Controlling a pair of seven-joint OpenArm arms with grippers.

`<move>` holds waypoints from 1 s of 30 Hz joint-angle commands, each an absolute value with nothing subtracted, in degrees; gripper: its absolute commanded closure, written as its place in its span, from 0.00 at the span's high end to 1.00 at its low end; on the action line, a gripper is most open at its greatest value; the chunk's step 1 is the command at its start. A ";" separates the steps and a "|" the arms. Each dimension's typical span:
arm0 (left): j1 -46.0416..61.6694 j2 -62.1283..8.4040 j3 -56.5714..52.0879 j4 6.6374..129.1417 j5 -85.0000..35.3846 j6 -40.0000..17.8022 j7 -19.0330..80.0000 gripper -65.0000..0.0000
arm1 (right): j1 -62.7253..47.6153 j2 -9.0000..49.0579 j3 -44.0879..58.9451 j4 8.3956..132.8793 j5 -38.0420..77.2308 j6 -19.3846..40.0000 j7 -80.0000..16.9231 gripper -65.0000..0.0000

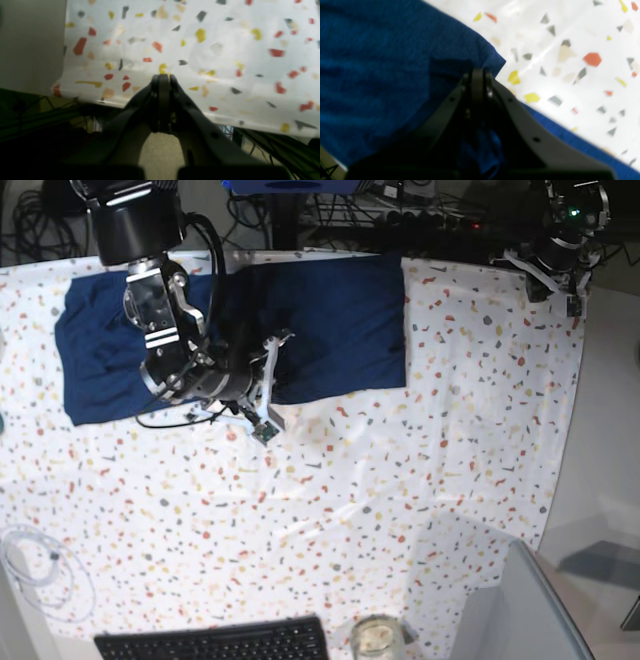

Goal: Layout the t-shirt on the table in an organized manner, then fold the t-shirt properly

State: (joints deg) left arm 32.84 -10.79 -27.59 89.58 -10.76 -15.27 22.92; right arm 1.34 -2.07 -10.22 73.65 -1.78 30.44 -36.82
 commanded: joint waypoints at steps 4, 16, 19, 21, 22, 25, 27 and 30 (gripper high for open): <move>32.57 -11.47 -28.00 89.01 -10.95 -15.16 21.76 0.00 | -0.04 -1.89 -10.07 81.19 -1.27 30.37 -40.13 0.00; 31.08 -11.38 -27.38 89.71 -10.95 -15.16 21.76 0.00 | -1.36 -1.71 -9.98 83.82 -1.54 22.64 -43.82 0.00; 30.90 -11.38 -27.12 89.63 -10.95 -15.16 21.76 0.00 | -1.36 -1.71 -9.98 83.91 -1.45 21.76 -43.82 0.03; 30.11 -11.38 -25.10 89.27 -10.95 -15.16 21.76 0.00 | -1.63 -1.71 -9.89 85.93 -1.45 21.41 -43.91 0.15; 29.85 -11.38 -24.31 89.01 -10.95 -15.16 21.76 0.00 | -2.42 -1.71 -8.66 87.69 -1.45 21.41 -43.91 0.21; 29.85 -11.30 -21.85 89.89 -10.95 -15.16 21.76 0.00 | -4.88 -2.24 -0.84 95.87 -1.19 21.41 -43.65 0.39; 29.85 -10.33 -20.18 91.56 -10.95 -15.16 21.76 0.00 | -6.11 -2.33 5.23 100.97 -1.10 21.41 -43.12 0.44; 29.93 -7.43 -17.27 96.13 -10.95 -15.16 22.02 0.00 | -6.81 -2.33 14.20 104.04 -1.10 21.76 -40.57 0.45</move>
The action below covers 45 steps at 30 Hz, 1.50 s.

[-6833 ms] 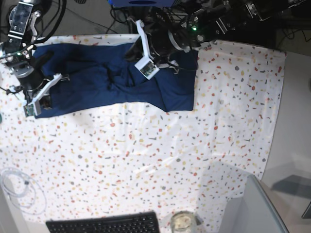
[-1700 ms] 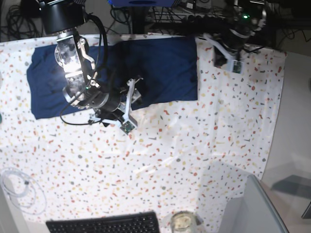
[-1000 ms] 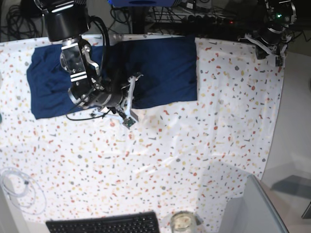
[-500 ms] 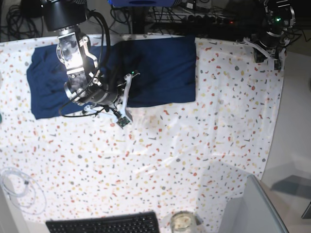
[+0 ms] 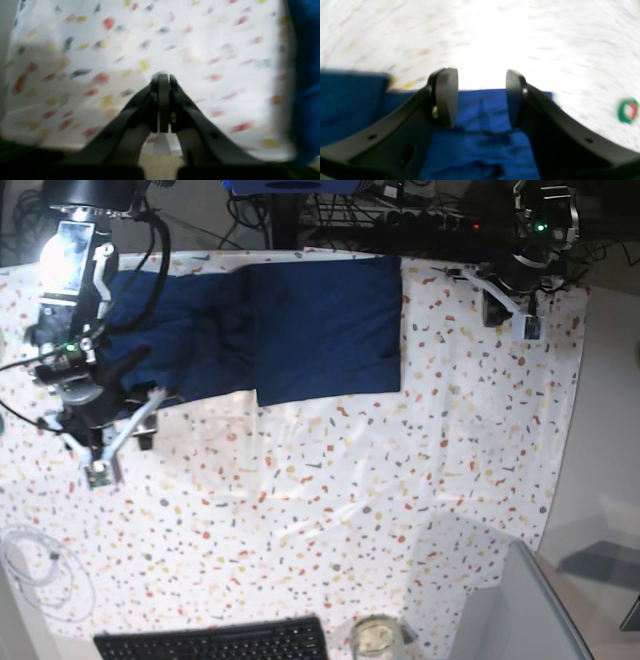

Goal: Layout the t-shirt on the table in an organized manner, then fold the t-shirt properly

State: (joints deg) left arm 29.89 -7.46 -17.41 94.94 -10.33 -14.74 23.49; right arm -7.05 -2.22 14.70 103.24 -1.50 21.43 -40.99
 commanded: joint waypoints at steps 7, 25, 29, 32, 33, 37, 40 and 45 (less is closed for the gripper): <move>27.82 -5.85 0.40 95.60 -10.33 -14.81 22.11 0.00 | -4.70 -0.40 33.80 99.21 -1.01 23.87 -40.31 0.58; 12.18 -11.38 1.63 77.23 -4.09 -14.81 22.02 0.00 | 1.98 -0.22 58.42 83.38 17.54 40.00 -59.38 0.73; 11.30 -11.38 1.45 79.78 -4.88 -14.81 22.11 0.00 | 1.71 -0.22 58.42 79.78 17.63 40.00 -59.82 0.73; 13.05 -11.74 1.45 85.05 -6.37 -14.81 22.20 0.00 | 1.10 -0.22 58.51 78.90 17.80 40.00 -59.91 0.73; 13.93 -11.82 1.36 86.81 -6.64 -14.81 22.20 0.00 | 0.75 -0.40 58.51 78.90 18.68 40.00 -60.00 0.73; 18.86 -11.47 -4.18 93.32 -6.90 -14.90 22.20 0.00 | -1.10 -0.22 58.42 75.74 27.82 40.00 -63.60 0.73; 20.70 -11.56 -9.36 94.46 -6.90 -14.90 22.11 0.00 | -1.19 -0.22 58.42 72.92 30.90 40.00 -64.75 0.73; 19.21 -12.18 -18.42 87.52 -6.90 -15.16 21.67 0.00 | 0.04 -0.22 57.80 68.00 31.43 40.00 -65.19 0.73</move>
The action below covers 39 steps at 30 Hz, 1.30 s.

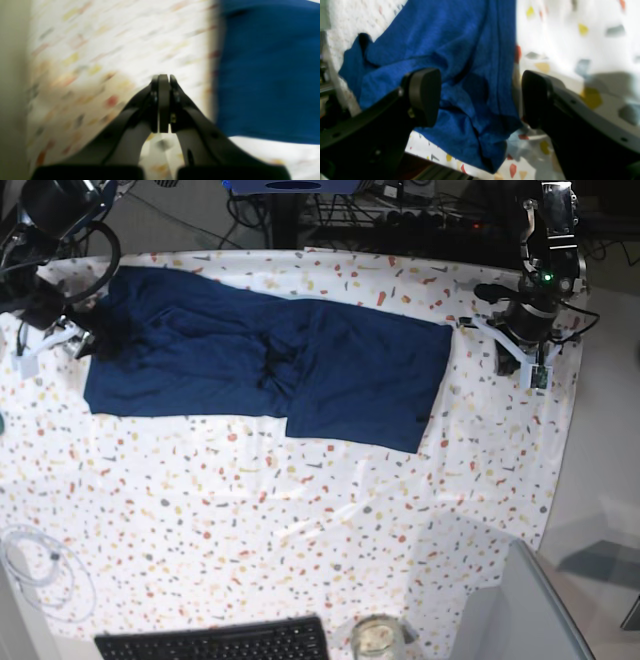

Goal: Layout the t-shirt on the table in an organized manner, then fold the t-shirt properly

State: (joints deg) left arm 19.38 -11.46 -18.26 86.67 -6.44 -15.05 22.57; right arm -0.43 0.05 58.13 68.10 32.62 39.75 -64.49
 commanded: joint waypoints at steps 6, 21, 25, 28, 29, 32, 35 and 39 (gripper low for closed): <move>16.84 -12.97 -19.65 81.98 -6.73 -15.16 18.15 0.00 | 0.40 -0.22 52.44 66.95 31.43 40.00 -67.47 0.73; 14.81 -10.77 -9.54 76.09 -6.55 -14.99 15.16 0.00 | 0.92 -0.66 49.80 66.86 31.43 40.00 -68.79 0.70; 14.81 -10.24 -9.10 76.00 -6.55 -14.99 15.16 0.00 | 0.92 -0.66 49.71 66.86 31.34 40.00 -69.76 0.52; 14.81 -9.36 -9.10 76.00 -6.46 -14.99 15.16 0.00 | 1.10 -0.66 49.71 66.95 31.34 40.00 -72.13 0.50; 14.81 -9.27 -9.01 76.00 -6.46 -14.99 15.16 0.00 | 1.10 -0.66 49.71 66.95 31.34 40.00 -72.22 0.53; 14.81 -8.48 -9.01 76.00 -6.46 -14.99 15.16 0.00 | 1.19 -0.75 49.71 66.95 31.34 40.00 -72.04 0.55; 14.90 -8.31 -7.69 76.00 -6.46 -14.99 15.16 0.00 | 1.19 -0.75 49.71 66.95 31.34 40.00 -72.04 0.54; 15.16 -8.57 -4.70 76.00 -6.46 -14.99 15.16 0.00 | 1.54 -0.66 49.71 66.95 31.34 40.00 -72.04 0.27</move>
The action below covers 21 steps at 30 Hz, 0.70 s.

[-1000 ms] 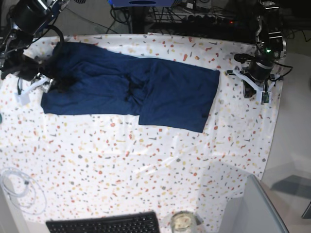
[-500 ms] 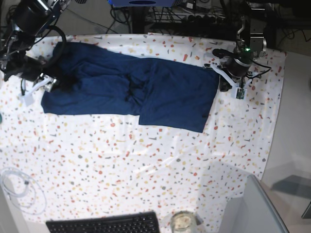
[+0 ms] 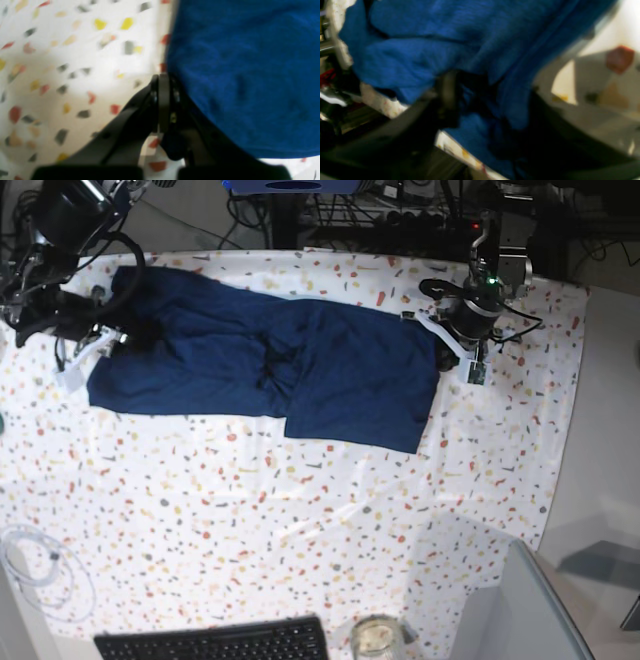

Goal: Layout the t-shirt on the table in an organized manner, then fold the t-shirt properly

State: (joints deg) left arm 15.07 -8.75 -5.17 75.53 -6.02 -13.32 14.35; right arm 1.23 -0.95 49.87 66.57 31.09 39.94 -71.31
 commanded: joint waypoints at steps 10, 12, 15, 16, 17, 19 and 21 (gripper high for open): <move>15.96 -9.63 -9.01 77.49 -6.81 -14.99 15.16 0.00 | 0.57 -1.10 41.01 73.71 31.43 40.00 -72.04 0.00; 16.48 -9.80 -11.03 78.29 -6.81 -14.99 15.16 0.00 | -0.31 -2.51 39.08 77.67 31.43 40.00 -72.04 0.00; 16.57 -10.24 -13.93 78.55 -6.46 -15.16 15.16 0.00 | -1.80 -3.56 35.47 83.74 31.43 40.00 -72.57 0.00; 16.57 -10.86 -14.29 78.46 -6.46 -15.16 15.16 0.00 | -2.15 -3.65 33.10 85.49 31.43 40.00 -72.57 0.00; 16.57 -11.38 -14.29 78.46 -6.55 -15.16 15.16 0.00 | -2.59 -4.09 30.81 86.99 31.43 40.00 -72.57 0.00; 16.66 -11.91 -14.64 78.46 -6.55 -15.16 15.16 0.00 | -3.12 -5.05 27.56 89.36 31.43 40.00 -72.57 0.00; 17.19 -13.05 -14.73 78.90 -6.81 -15.16 15.16 0.00 | -3.21 -6.02 24.40 91.30 31.43 40.00 -72.66 0.00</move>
State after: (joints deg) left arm 17.19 -12.03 -14.46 77.62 -6.33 -15.44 16.10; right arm -3.73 -6.09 24.49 90.28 30.44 39.68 -73.10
